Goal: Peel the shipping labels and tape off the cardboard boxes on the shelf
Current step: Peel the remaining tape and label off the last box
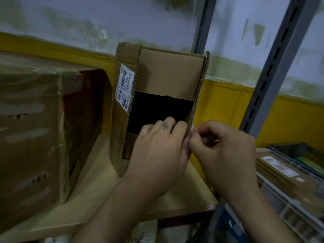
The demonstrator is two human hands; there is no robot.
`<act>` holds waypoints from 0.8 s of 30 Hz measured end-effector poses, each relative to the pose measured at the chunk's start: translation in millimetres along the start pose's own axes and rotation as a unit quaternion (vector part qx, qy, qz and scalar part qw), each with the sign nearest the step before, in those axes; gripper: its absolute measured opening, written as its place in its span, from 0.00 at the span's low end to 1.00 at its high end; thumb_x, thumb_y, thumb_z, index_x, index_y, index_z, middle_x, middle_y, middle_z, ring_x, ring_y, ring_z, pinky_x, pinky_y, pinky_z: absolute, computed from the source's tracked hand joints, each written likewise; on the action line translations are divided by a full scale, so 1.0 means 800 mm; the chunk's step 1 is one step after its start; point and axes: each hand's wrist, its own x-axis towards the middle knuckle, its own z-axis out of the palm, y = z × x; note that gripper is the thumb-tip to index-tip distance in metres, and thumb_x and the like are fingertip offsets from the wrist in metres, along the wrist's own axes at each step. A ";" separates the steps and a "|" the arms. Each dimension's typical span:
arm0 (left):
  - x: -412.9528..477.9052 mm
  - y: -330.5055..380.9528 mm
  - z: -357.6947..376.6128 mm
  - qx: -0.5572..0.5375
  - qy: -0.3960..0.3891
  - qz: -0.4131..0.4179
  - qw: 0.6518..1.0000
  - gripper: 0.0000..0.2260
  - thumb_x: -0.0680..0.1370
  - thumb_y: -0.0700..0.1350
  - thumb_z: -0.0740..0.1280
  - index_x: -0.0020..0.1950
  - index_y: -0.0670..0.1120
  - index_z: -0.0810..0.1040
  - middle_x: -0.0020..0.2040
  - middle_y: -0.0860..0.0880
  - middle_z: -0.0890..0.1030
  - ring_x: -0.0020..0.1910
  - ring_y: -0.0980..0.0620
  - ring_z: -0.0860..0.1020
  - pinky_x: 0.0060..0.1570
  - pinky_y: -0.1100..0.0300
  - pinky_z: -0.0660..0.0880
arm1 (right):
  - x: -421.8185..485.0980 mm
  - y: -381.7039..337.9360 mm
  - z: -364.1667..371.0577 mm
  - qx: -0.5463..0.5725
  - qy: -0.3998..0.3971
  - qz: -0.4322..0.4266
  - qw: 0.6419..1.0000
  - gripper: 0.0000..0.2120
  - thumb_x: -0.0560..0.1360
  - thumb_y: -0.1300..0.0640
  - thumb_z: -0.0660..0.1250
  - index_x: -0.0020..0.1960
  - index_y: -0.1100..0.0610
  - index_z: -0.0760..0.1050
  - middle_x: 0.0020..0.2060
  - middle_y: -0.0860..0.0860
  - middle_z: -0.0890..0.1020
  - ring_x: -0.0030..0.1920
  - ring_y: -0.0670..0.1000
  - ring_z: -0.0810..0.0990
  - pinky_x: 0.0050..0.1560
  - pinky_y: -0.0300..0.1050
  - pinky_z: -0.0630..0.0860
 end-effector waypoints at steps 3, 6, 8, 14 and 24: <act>-0.002 -0.001 -0.001 -0.045 -0.015 -0.001 0.999 0.10 0.79 0.49 0.56 0.45 0.48 0.75 0.37 0.52 0.75 0.34 0.51 0.74 0.33 0.59 0.68 | 0.006 0.004 -0.001 0.061 -0.023 0.033 0.997 0.08 0.70 0.58 0.71 0.34 0.48 0.79 0.27 0.45 0.79 0.31 0.45 0.77 0.29 0.40 0.72; -0.002 -0.005 0.002 -0.116 -0.038 -0.017 0.992 0.09 0.80 0.49 0.58 0.47 0.48 0.76 0.37 0.55 0.72 0.34 0.55 0.72 0.33 0.58 0.69 | 0.008 0.003 0.001 0.073 -0.048 0.046 0.995 0.08 0.69 0.59 0.72 0.34 0.48 0.79 0.30 0.44 0.80 0.32 0.45 0.77 0.29 0.39 0.70; -0.003 -0.008 0.002 -0.135 -0.035 -0.031 0.990 0.10 0.80 0.49 0.58 0.47 0.47 0.77 0.37 0.56 0.73 0.34 0.57 0.72 0.33 0.58 0.70 | 0.011 0.007 0.001 0.056 -0.050 0.052 0.996 0.08 0.69 0.60 0.71 0.35 0.49 0.79 0.28 0.46 0.79 0.32 0.45 0.77 0.29 0.37 0.70; -0.013 -0.028 -0.020 -0.199 -0.001 -0.136 0.971 0.10 0.81 0.50 0.61 0.52 0.49 0.82 0.38 0.59 0.79 0.43 0.62 0.78 0.41 0.65 0.76 | 0.022 0.017 -0.021 0.058 -0.013 0.080 0.995 0.07 0.73 0.56 0.71 0.38 0.45 0.80 0.30 0.44 0.82 0.33 0.44 0.81 0.36 0.47 0.80; -0.029 -0.023 -0.009 -0.233 0.007 -0.107 0.966 0.08 0.76 0.43 0.71 0.56 0.48 0.81 0.46 0.56 0.81 0.46 0.60 0.79 0.43 0.67 0.76 | 0.009 -0.030 0.008 0.018 -0.086 0.010 0.996 0.10 0.72 0.43 0.68 0.40 0.48 0.77 0.33 0.42 0.79 0.36 0.42 0.78 0.34 0.41 0.75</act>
